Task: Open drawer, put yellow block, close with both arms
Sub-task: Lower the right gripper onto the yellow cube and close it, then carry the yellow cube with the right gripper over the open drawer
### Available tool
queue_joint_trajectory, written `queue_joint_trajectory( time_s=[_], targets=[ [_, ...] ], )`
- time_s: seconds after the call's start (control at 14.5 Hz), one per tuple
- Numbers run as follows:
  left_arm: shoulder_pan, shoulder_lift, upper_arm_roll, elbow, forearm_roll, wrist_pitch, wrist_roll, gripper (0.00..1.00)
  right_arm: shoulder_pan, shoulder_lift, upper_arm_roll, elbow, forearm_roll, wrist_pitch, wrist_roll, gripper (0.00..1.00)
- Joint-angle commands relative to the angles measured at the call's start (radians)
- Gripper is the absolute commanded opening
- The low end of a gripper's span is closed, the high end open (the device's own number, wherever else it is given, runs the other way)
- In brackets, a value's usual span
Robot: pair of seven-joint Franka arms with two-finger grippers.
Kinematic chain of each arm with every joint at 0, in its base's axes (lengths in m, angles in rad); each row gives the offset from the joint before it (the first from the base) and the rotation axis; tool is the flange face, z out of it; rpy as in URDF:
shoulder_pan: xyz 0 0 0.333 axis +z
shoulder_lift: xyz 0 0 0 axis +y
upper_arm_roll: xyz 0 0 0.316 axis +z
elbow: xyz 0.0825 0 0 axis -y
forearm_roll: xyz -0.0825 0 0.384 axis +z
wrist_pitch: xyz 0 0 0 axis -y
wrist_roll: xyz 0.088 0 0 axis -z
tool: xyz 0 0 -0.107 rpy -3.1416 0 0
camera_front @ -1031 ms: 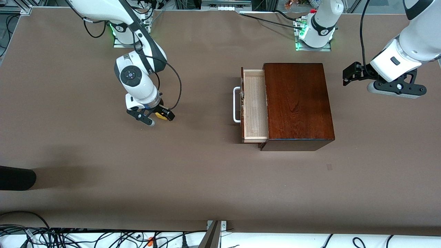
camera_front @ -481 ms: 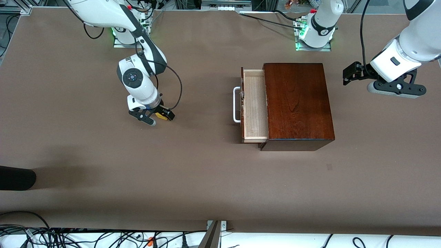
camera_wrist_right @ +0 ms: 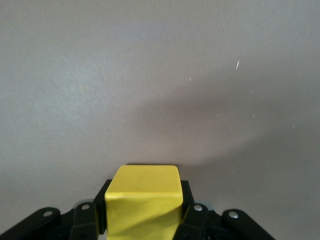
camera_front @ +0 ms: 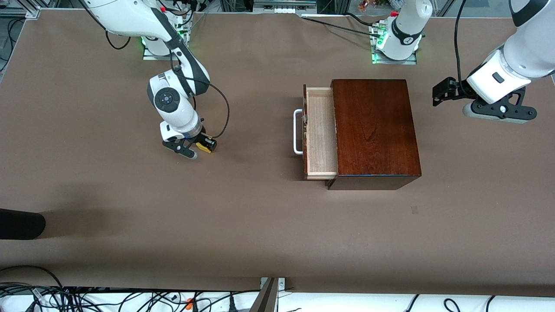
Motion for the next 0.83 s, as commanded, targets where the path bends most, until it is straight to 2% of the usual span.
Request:
queue_joint_trajectory(
  time_s=[0.0, 0.21, 0.48, 0.76],
  targets=[
    [0.005, -0.003, 0.000, 0.000, -0.007, -0.021, 0.016, 1.00, -0.007, -0.067, -0.003, 0.047, -0.012, -0.115, -0.031, 0.00],
    [0.005, -0.002, -0.006, 0.003, 0.025, -0.027, 0.016, 1.00, -0.007, -0.116, -0.004, 0.180, -0.011, -0.341, -0.086, 0.00],
    [0.005, -0.002, -0.009, 0.011, 0.027, -0.027, 0.016, 1.00, -0.005, -0.127, -0.001, 0.357, 0.009, -0.574, -0.086, 0.00],
    [0.004, 0.003, -0.011, 0.015, 0.033, -0.027, 0.016, 1.00, 0.024, -0.124, 0.010, 0.553, 0.119, -0.796, 0.125, 0.00]
  ],
)
